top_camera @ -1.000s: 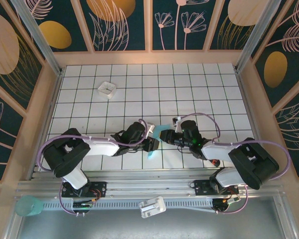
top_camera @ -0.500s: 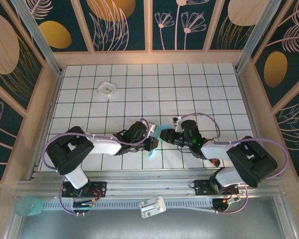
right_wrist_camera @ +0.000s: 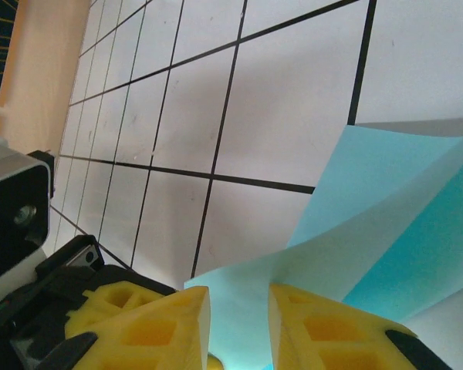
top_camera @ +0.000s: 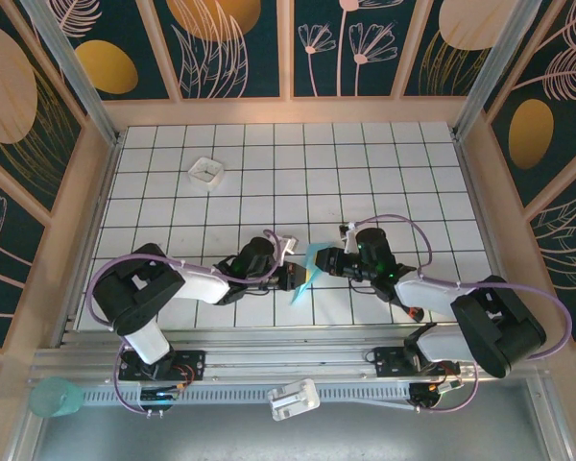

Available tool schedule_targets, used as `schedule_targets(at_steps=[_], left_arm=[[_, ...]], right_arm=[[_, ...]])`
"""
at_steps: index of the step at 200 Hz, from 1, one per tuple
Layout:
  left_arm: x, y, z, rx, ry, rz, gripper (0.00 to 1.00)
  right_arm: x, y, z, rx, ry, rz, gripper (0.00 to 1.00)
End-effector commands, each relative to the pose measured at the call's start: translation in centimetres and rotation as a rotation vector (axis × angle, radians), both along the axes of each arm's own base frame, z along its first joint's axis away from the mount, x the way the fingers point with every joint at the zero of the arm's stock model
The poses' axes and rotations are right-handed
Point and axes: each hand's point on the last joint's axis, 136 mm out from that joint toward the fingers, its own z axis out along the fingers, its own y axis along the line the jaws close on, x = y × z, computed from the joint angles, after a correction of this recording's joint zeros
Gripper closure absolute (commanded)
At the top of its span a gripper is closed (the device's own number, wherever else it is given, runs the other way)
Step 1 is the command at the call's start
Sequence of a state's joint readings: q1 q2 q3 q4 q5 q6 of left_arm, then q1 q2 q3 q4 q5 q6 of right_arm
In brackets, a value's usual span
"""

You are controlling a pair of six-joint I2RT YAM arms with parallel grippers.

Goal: Fold a paper plane with a square sheet of paper (pick it up from the middle)
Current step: Fold the wing for the fifth time at the center of the table.

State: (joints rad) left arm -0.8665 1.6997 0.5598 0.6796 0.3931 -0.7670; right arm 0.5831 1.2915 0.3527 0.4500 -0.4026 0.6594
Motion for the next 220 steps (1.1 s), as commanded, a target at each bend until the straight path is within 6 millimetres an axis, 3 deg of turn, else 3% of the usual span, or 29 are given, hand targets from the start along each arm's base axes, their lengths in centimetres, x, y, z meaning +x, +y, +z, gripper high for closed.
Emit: schedule_targets(at_steps=[1, 166, 220], left_arm=[[-0.2, -0.5, 0.6, -0.103, 0.056, -0.015, 1.00], [-0.5, 0.4, -2.0, -0.207, 0.314, 0.012, 1.00], [-0.2, 0.6, -2.4, -0.205, 0.339, 0.031, 1.00]], right_arm=[[0.3, 0.3, 0.2, -0.012, -0.017, 0.026, 0.73], [0.6, 1.7, -2.6, -0.076, 0.048, 0.083, 0.77], [0.8, 0.8, -4.9, -0.155, 0.096, 0.048, 0.80]])
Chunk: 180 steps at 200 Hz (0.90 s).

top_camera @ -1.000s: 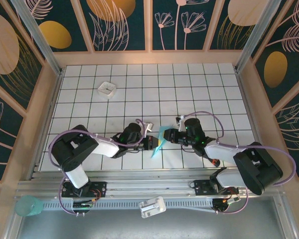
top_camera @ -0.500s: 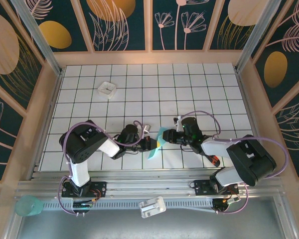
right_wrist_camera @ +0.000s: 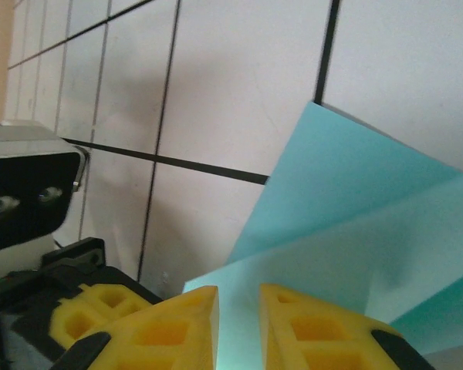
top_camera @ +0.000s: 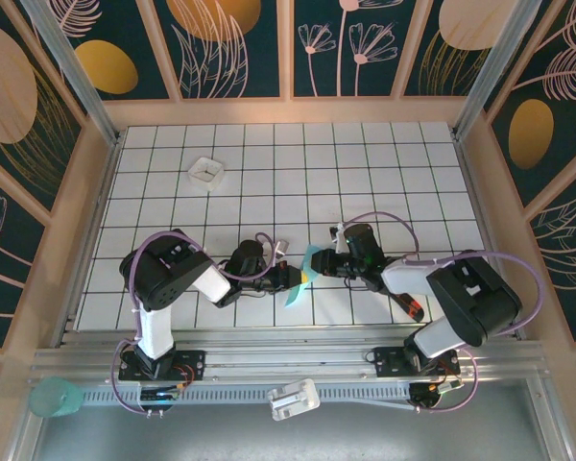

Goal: Fold a paper plane with a square sheet of paper (pick it up from the middle)
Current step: Fold the wing for the fifth time at the center of the table.

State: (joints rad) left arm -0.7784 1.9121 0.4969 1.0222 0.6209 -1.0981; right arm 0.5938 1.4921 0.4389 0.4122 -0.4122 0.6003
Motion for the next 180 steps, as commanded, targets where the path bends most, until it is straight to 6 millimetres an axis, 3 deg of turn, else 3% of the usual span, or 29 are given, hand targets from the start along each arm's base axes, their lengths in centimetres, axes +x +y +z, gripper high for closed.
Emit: schedule_targets(at_steps=[1, 70, 180], left_arm=[[0.1, 0.0, 0.2, -0.028, 0.009, 0.003, 1.00], [0.2, 0.3, -0.7, 0.001, 0.048, 0.023, 1.00], [1.0, 1.0, 1.9, 0.073, -0.093, 0.017, 0.72]], right_arm=[[0.3, -0.2, -1.0, -0.054, 0.008, -0.001, 0.80], [0.2, -1.0, -3.1, -0.124, 0.056, -0.021, 0.83], [-0.4, -1.5, -4.0, -0.150, 0.088, -0.027, 0.84]])
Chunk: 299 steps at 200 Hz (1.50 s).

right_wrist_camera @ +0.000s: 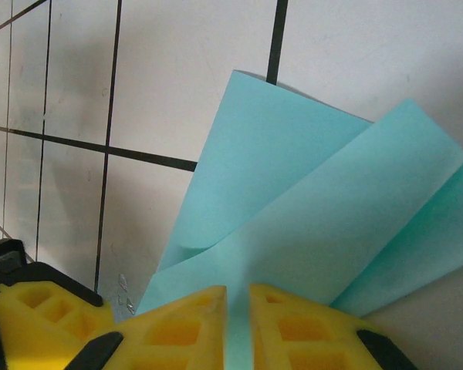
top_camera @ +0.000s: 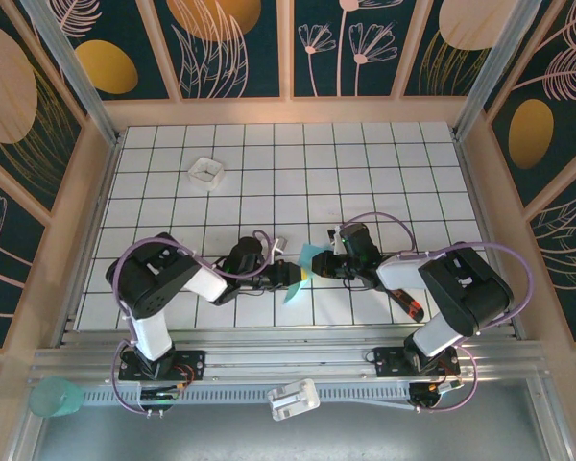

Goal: Fold a paper plane with a square sheet of paper (pick it up from the middle)
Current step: Fold the wing for the fifth time at the center of the table.

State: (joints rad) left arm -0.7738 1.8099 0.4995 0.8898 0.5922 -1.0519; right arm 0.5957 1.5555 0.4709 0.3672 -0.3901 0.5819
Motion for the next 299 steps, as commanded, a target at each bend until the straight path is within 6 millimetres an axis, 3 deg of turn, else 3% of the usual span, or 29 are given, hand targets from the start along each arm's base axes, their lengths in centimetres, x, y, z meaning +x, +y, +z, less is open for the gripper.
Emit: schedule_targets(at_steps=[1, 32, 36, 63, 141, 299], left_arm=[[0.7, 0.4, 0.6, 0.041, -0.063, 0.005, 0.72], [0.8, 1.3, -0.1, 0.116, -0.105, 0.007, 0.66], [0.9, 1.2, 0.7, 0.108, -0.127, 0.006, 0.65], [0.7, 2.0, 0.7, 0.189, -0.196, -0.001, 0.61], [-0.5, 1.5, -0.8, 0.419, -0.342, -0.102, 0.60], [-0.8, 0.4, -2.4, 0.508, -0.372, -0.172, 0.79]], right_arm=[[-0.5, -1.3, -2.2, -0.089, 0.046, -0.024, 0.84], [-0.6, -1.2, -2.2, -0.088, 0.048, -0.021, 0.85], [-0.6, -1.3, -2.2, -0.089, 0.048, -0.022, 0.85], [-0.6, -1.3, -2.3, -0.091, 0.049, -0.022, 0.85], [-0.5, -1.1, -2.2, -0.088, 0.049, -0.019, 0.85], [-0.4, -0.9, -2.4, -0.085, 0.054, -0.012, 0.85]])
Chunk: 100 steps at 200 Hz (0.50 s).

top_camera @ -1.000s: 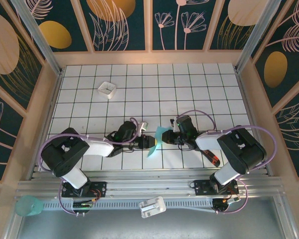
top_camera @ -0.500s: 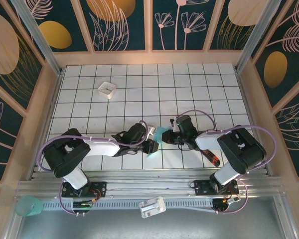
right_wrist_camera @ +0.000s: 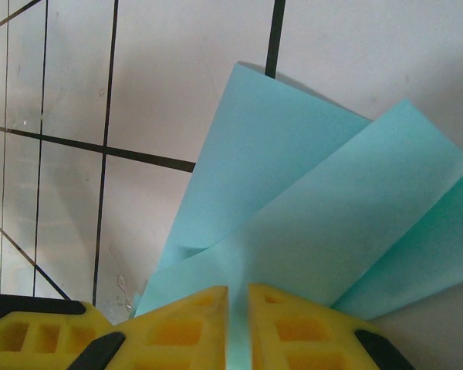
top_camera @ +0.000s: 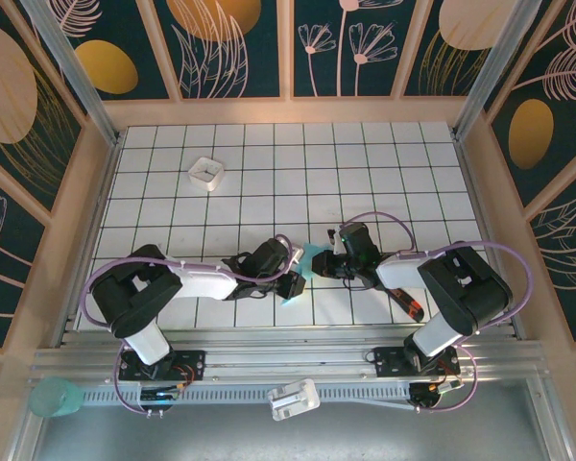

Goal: Fold a paper plane with a square sheet of paper (pick it up from the middle)
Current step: Fold the wing for the fifth time at the center of the table.

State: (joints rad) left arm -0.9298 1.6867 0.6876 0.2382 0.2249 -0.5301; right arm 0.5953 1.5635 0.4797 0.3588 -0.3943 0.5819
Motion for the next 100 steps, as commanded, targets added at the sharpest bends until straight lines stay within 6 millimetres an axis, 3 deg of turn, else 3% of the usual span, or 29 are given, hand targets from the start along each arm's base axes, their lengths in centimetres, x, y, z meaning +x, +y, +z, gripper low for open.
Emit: schedule_targets(at_steps=[1, 34, 68, 100], left_arm=[[0.2, -0.1, -0.2, 0.019, -0.003, 0.003, 0.80], [0.0, -0.4, 0.4, -0.032, 0.018, 0.020, 0.90], [-0.2, -1.1, 2.0, -0.181, 0.100, 0.029, 1.00], [-0.2, -1.2, 3.4, -0.351, 0.223, 0.061, 1.00]], right_arm=[[-0.4, -1.0, -2.3, -0.082, 0.046, -0.015, 0.85], [-0.3, -0.8, -1.6, -0.078, 0.025, 0.001, 0.84], [0.0, -0.3, 0.5, -0.049, -0.043, 0.046, 0.79], [0.3, -0.3, 2.7, -0.035, -0.111, 0.079, 0.75]])
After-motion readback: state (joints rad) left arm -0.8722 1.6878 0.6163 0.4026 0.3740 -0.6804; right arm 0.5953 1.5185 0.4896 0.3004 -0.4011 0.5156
